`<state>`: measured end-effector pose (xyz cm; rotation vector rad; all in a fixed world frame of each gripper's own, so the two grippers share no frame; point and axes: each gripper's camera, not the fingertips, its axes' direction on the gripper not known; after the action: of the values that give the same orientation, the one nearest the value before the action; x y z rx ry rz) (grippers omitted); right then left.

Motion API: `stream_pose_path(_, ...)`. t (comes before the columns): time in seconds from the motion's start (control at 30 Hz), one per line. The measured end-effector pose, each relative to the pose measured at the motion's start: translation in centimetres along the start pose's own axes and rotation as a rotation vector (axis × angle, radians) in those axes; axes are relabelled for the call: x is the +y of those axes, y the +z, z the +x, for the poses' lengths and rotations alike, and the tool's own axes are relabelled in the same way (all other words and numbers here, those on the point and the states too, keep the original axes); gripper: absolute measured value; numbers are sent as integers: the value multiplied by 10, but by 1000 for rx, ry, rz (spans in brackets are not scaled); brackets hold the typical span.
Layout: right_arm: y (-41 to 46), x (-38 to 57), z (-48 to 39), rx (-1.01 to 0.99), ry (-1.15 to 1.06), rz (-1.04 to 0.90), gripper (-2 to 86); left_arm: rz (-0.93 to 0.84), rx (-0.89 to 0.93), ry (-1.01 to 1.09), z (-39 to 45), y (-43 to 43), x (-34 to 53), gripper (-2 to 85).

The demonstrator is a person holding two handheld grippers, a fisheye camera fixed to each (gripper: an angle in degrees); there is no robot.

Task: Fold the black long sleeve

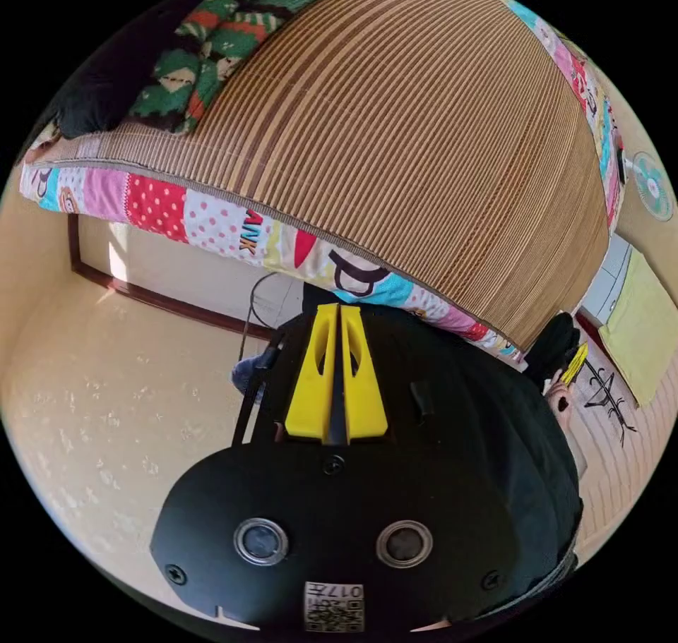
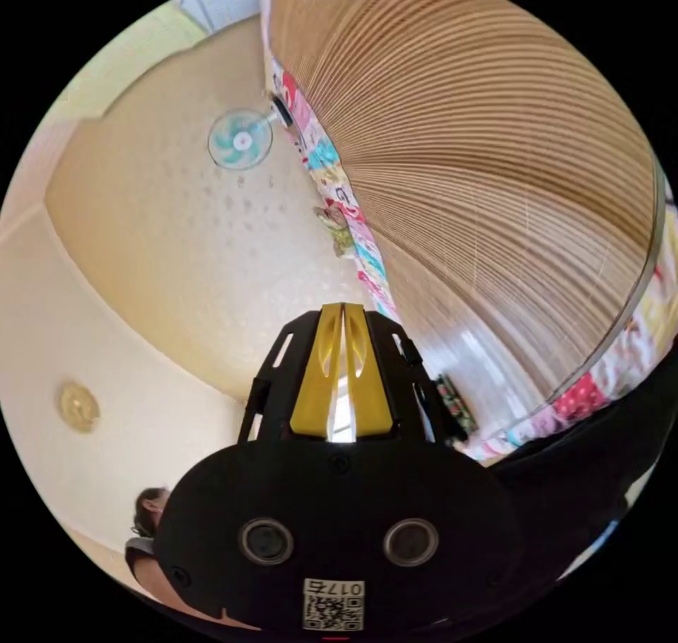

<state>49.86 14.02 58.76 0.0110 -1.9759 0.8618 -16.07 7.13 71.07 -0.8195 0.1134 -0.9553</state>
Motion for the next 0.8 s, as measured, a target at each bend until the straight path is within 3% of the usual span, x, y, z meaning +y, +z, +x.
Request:
stream_pose_path(0.07, 3, 18, 36, -186, 107, 122, 2, 88, -27, 2, -2, -27, 6, -1)
stream_pose_path(0.27, 50, 39, 46, -119, 106, 54, 3, 422, -108, -59, -14, -128, 29, 50)
stream_pose_path(0.4, 75, 47, 49, -223, 120, 47, 3, 613, -167, -101, -53, -201, 37, 56)
stream_pose_path(0.53, 88, 50, 34, -235, 55, 16, 3, 702, -237, -258, -121, -263, 40, 58)
stream_pose_path(0.7, 80, 62, 27, -133, 0, 31, 3, 723, -182, -510, -233, -300, 57, 112)
stream_pose_path(0.8, 70, 76, 44, -151, 28, 116, 3, 735, -84, -480, -256, -289, 63, 151)
